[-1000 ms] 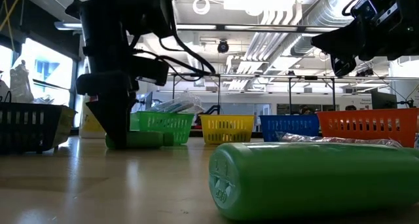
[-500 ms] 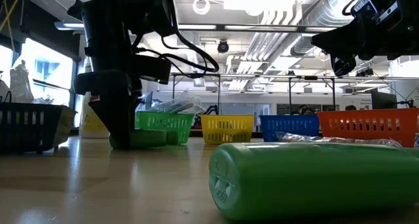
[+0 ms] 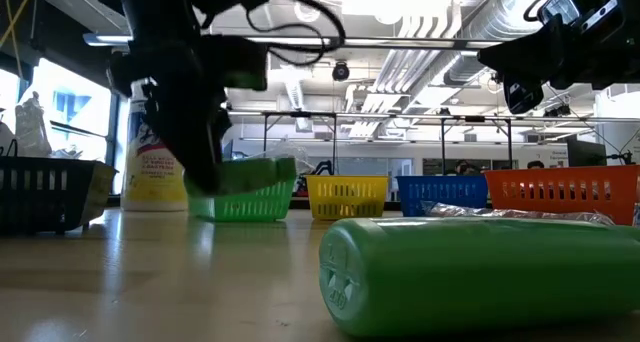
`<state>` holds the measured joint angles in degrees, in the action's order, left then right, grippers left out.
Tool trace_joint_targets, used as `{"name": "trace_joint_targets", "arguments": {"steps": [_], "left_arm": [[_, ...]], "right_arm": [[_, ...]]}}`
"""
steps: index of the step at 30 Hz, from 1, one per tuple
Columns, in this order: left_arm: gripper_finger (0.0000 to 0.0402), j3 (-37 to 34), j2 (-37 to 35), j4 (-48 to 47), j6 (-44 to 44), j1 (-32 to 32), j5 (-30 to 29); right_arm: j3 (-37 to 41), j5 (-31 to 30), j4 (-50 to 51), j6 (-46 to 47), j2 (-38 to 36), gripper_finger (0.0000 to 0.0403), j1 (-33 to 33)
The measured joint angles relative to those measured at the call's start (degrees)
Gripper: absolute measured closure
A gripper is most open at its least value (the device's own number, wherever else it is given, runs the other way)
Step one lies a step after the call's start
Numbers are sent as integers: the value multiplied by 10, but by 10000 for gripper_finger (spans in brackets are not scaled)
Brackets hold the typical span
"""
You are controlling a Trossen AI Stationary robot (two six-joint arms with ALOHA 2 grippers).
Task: Pick & Place Travel size toiletries
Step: Put the shampoo bottle into the yellow bin
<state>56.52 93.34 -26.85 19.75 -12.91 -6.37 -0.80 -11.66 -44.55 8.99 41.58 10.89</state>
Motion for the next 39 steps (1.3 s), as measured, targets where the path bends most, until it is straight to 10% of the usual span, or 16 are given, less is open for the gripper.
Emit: {"name": "trace_joint_targets", "arguments": {"steps": [17,29,39], "left_arm": [[274,261,-14,-111,-176,74,-68],[272,277,40,-70,73,272,44],[271,276,132,-31,135,264,131]], "right_arm": [[0,2,-8,4,0,400,0],[0,3,-8,13,0,400,0],[0,18,-11,13,0,400,0]]}}
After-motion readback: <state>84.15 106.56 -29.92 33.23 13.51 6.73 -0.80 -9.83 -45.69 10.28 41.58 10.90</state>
